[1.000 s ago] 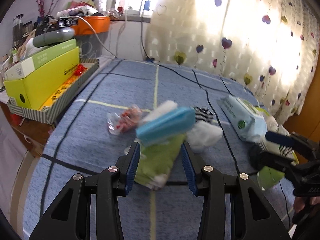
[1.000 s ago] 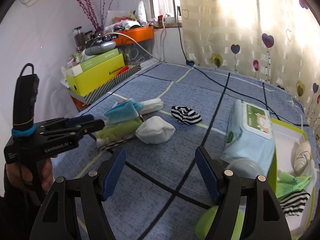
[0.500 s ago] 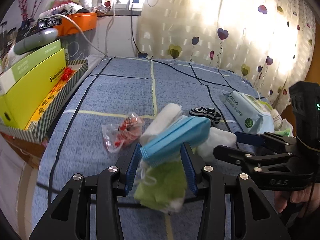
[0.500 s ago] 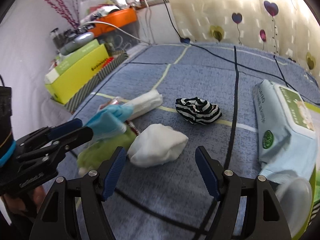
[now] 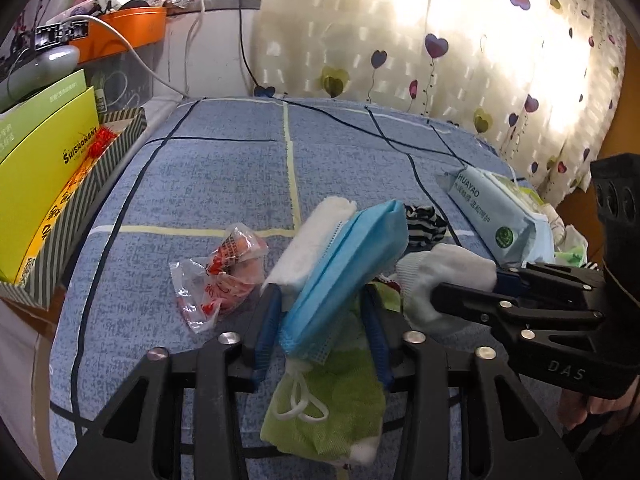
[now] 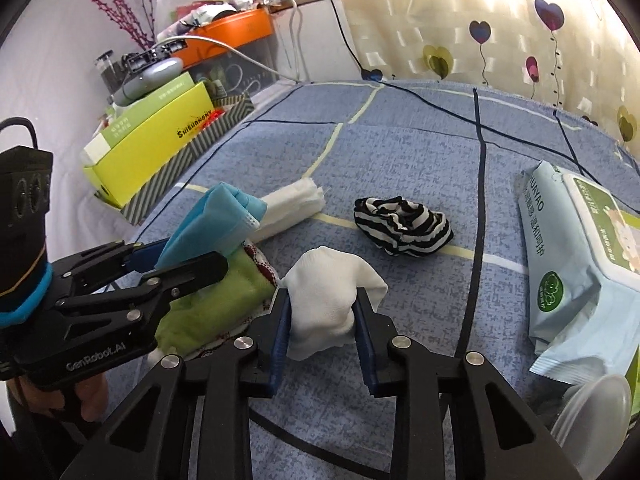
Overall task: Organize soft objects
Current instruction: 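Grasp the blue face mask with the left gripper while the right grasps the white sock, then carry the blue mask and white sock over the white box with both grippers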
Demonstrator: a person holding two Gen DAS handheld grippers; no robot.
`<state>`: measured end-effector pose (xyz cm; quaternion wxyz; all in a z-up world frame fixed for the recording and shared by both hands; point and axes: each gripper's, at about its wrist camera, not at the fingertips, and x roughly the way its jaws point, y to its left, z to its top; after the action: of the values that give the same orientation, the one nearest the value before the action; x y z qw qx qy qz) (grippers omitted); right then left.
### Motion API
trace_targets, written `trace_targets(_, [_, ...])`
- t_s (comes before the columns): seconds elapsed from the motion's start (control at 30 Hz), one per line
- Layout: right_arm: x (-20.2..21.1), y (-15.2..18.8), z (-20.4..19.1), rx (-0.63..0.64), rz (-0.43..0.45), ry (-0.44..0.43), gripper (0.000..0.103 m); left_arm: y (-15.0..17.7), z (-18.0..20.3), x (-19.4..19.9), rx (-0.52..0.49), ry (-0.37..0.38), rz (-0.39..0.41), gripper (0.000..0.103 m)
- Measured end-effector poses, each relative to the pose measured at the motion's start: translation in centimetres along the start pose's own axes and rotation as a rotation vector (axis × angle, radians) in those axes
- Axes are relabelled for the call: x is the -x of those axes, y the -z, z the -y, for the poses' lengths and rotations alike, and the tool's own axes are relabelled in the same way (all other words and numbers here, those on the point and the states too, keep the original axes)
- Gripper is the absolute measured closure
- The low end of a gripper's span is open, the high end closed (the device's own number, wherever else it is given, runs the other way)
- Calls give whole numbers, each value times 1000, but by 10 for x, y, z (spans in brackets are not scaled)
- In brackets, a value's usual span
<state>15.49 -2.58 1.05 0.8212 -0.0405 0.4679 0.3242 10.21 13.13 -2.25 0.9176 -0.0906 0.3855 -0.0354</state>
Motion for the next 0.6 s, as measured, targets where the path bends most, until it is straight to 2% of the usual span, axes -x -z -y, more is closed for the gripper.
trace_targets(0.17, [13, 1, -3, 12, 30, 1, 75, 1, 5, 11, -1, -9, 29, 83])
trace_targets(0.6, [78, 10, -10, 78, 174, -32, 75, 2, 33, 63, 70, -98, 140, 83])
